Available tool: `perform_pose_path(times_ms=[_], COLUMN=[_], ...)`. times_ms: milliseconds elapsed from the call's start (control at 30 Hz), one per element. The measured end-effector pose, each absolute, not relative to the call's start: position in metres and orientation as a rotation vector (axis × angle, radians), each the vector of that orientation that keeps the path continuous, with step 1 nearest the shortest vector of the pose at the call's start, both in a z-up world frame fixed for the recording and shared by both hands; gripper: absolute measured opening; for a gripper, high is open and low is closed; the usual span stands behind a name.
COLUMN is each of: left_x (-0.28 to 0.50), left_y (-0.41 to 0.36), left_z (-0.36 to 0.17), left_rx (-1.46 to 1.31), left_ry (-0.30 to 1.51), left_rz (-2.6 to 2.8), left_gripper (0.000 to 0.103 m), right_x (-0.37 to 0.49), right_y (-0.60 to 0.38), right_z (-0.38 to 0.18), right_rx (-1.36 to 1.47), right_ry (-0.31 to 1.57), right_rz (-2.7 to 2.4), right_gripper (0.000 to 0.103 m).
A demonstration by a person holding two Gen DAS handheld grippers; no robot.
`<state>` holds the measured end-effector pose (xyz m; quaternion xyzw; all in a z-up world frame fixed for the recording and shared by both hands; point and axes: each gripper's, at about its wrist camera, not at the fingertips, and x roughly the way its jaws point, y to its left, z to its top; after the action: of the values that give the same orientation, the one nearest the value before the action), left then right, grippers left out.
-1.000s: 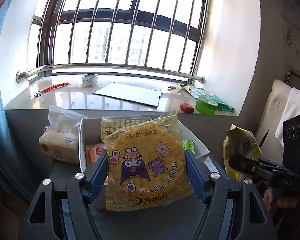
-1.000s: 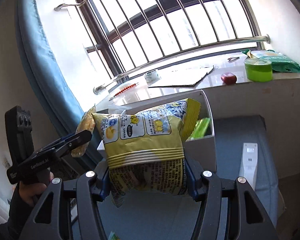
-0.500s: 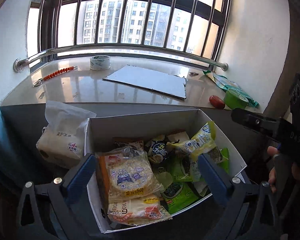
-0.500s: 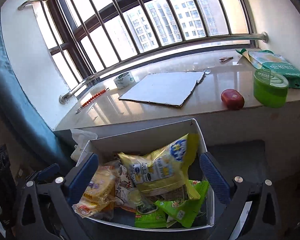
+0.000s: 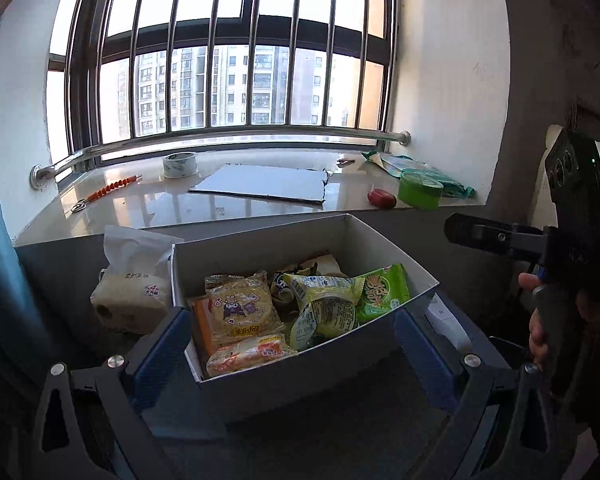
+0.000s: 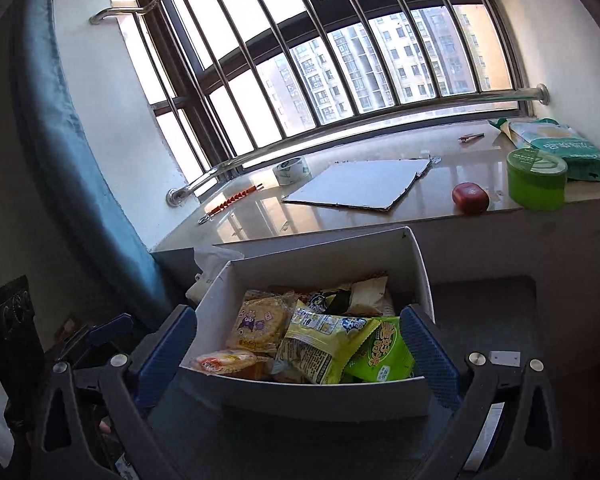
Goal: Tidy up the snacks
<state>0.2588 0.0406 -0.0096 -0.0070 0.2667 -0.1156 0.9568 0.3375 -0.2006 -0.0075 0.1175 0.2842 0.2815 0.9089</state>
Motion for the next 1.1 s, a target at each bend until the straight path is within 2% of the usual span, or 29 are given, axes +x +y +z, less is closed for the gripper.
perform_pose_path(times_ms=[267,533,800,1100], left_x=[0.164,0.083,0.063,0.064], left_y=[0.03,0.033,0.035,0.04], left_z=[-0.021,-0.084,-0.109,-0.117], left_rx=[-0.034,-0.14,-0.175,-0.195], left_ry=[0.49,0.574,0.639,0.668], left_rz=[-0.289,-0.278,-0.278,-0.273], left_gripper=[0.103,0.103,0.103,0.103], right_x=[0.231,0.142,0.126,0.15], right_y=[-0.227,-0.252,-0.224,-0.175], right_z=[-0.023,-0.101,-0.15,-0.173], right_rx=[0.204,0.216,0.082,-0.31], right_ry=[0.51,0.612,0.749,0.735], right_rz=[0.66,0.632,0.644,0.632], right_gripper=[0.103,0.103,0.103,0.103])
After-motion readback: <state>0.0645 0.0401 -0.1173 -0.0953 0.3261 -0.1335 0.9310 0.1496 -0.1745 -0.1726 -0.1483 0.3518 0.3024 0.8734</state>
